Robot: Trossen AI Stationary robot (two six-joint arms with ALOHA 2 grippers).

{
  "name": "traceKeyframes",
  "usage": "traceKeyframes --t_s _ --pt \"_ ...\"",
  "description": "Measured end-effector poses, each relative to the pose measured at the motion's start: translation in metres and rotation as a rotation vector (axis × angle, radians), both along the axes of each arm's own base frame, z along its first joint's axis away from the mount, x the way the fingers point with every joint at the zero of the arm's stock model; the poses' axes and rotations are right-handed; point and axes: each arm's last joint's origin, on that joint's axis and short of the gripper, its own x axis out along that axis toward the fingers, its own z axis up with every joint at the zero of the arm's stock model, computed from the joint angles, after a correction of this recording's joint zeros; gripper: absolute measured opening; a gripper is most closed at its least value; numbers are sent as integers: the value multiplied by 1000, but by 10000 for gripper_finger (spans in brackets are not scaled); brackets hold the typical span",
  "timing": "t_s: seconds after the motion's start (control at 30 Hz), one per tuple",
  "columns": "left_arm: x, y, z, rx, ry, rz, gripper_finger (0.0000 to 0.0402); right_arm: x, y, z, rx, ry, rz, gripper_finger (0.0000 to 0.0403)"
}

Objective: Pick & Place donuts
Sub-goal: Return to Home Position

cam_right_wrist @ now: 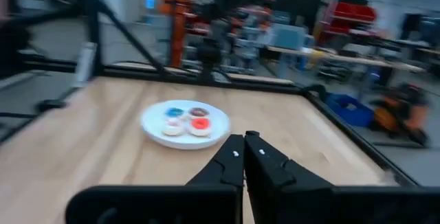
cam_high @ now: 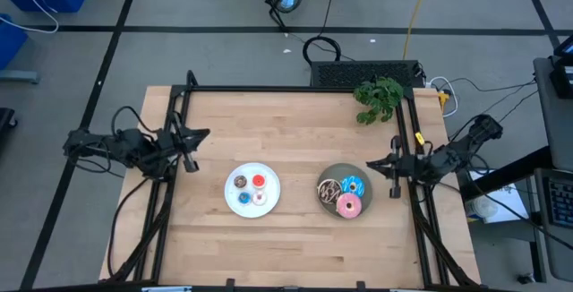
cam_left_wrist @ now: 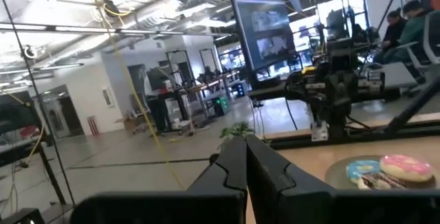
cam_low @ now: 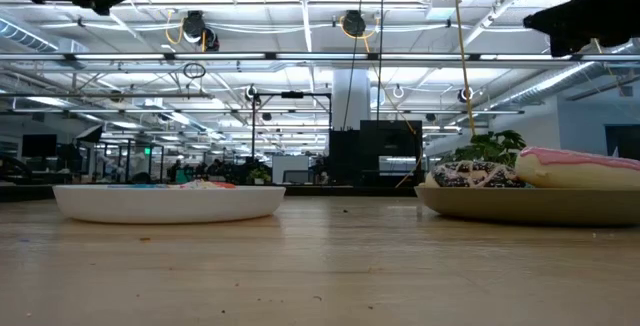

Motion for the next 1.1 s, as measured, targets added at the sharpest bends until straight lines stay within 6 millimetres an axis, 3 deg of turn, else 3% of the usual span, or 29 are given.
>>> traceKeyframes --t_s 0.23,0.47,0.6,0.8,1.1 --pt "-15 4 1 -3 -42 -5 3 -12 -11 8 5 -39 -27 0" --pt "-7 8 -7 -49 17 -29 2 -8 -16 14 22 -95 -47 0" --pt "0 9 -15 -37 48 -132 1 -1 -17 8 53 -158 -26 0" --pt "1 14 -30 -66 67 -108 1 7 -19 -11 74 -127 -41 0" --pt "-7 9 -42 -12 142 -229 1 7 -19 -12 63 -126 -43 0"
